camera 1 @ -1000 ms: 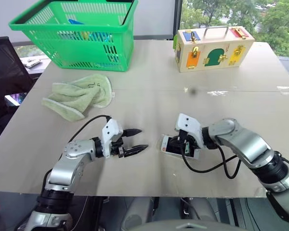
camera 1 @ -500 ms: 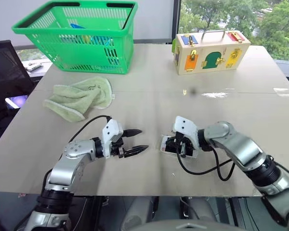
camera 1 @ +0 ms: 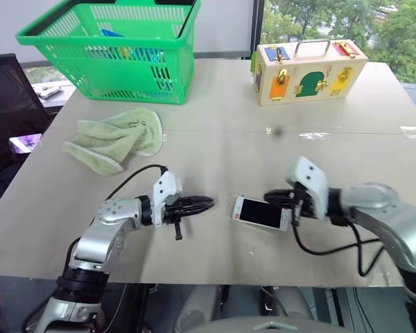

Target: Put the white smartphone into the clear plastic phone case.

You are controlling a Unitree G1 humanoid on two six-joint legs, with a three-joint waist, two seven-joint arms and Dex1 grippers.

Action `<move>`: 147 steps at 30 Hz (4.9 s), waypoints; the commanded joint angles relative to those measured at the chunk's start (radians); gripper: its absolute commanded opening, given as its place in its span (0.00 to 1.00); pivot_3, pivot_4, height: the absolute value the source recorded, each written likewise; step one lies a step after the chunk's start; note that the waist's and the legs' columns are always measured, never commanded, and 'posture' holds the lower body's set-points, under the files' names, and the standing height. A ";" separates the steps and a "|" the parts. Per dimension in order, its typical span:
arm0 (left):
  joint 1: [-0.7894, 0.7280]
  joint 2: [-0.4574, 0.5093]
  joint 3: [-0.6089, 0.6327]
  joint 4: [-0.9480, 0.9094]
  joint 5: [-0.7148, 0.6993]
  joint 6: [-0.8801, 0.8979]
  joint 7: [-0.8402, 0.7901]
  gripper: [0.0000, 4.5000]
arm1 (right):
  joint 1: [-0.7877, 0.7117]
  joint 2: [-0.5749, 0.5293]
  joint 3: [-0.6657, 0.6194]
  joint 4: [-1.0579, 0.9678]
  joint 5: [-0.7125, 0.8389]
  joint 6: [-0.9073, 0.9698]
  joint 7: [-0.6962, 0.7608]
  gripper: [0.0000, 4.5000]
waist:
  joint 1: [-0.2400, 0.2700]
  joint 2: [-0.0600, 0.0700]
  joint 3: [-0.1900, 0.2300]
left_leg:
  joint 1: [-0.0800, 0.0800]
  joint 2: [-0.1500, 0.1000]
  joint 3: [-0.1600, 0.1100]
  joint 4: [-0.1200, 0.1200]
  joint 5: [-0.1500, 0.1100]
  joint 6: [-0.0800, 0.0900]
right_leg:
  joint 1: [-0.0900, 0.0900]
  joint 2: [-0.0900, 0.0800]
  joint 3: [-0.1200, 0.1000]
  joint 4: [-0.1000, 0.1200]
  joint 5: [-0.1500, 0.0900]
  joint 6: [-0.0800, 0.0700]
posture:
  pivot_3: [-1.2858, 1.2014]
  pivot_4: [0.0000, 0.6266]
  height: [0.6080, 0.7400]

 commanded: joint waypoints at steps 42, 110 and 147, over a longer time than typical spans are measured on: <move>-0.065 -0.091 -0.110 -0.030 0.111 0.116 0.125 0.01 | -0.329 0.025 0.376 0.457 -0.219 -0.357 0.117 0.00 | -0.024 0.000 0.001 | 0.003 0.001 -0.002 0.001 0.000 0.000 | 0.004 0.001 -0.003 -0.001 0.001 0.001 | 0.52 0.24 1.00; -0.248 -0.175 -0.178 0.153 0.155 0.191 0.199 0.01 | -0.274 0.206 0.497 0.747 -0.206 0.033 0.010 0.00 | -0.024 -0.006 -0.045 | 0.021 0.000 -0.004 0.000 -0.002 0.001 | 0.022 0.001 -0.003 -0.003 -0.004 0.001 | 0.52 0.24 1.00; -0.223 -0.150 -0.183 0.057 0.151 0.289 0.213 0.01 | -0.032 0.113 0.118 0.305 -0.074 0.232 -0.192 0.00 | 0.006 0.001 -0.045 | 0.017 -0.007 -0.005 -0.015 -0.006 0.005 | 0.020 -0.010 -0.004 -0.008 -0.019 0.002 | 0.52 0.24 1.00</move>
